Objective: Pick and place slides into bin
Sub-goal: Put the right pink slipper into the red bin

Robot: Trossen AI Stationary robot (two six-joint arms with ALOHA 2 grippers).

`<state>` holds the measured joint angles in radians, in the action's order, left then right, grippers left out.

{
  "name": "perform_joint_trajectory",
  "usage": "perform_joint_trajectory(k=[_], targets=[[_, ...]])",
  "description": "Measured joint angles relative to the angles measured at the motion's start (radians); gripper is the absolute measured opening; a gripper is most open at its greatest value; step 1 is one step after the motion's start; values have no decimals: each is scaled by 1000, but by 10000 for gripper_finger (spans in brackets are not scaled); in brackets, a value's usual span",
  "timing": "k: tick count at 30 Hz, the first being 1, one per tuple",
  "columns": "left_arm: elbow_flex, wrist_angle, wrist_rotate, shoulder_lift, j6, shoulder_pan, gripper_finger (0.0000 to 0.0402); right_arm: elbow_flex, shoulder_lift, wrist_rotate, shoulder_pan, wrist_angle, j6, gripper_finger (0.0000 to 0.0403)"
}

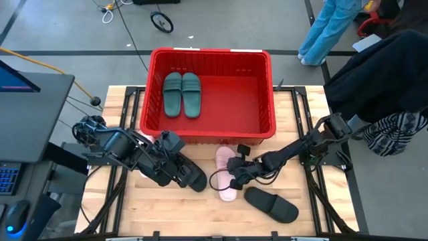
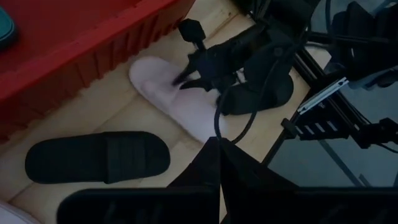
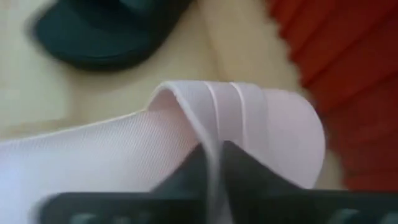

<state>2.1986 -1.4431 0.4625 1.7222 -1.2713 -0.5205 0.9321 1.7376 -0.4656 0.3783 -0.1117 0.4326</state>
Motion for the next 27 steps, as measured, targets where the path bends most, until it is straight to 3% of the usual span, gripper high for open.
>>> perform_joint_trajectory(k=[2, 5, 8, 11, 15, 17, 19, 22, 27], targets=[[0, 4, -1, 0, 0, 0, 5, -1, -46, 110, 3, 7, 11, 17], [0, 30, -21, 0, 0, 0, 13, -2, -165, 288, 22, 68, 13, 21], [1, 53, -26, 0, 0, -1, 23, -1, -324, 305, 36, 164, -27, 11], [1, 62, -36, 0, 1, -1, 28, -1, -496, 195, 16, 243, -147, 10], [2, 62, -69, -4, 20, 0, 23, 24, -694, -91, -45, 260, -388, 9], [16, 62, -71, -8, 38, -1, 15, 47, -741, -243, -93, 262, -560, 9], [44, 62, -68, -9, 73, 5, 7, 70, -756, -323, -160, 261, -674, 9], [90, 64, -39, -10, 134, 22, 5, 79, -734, -300, -286, 239, -719, 9], [138, 64, 0, -10, 233, 69, 22, 79, -590, -152, -471, 106, -634, 9]])
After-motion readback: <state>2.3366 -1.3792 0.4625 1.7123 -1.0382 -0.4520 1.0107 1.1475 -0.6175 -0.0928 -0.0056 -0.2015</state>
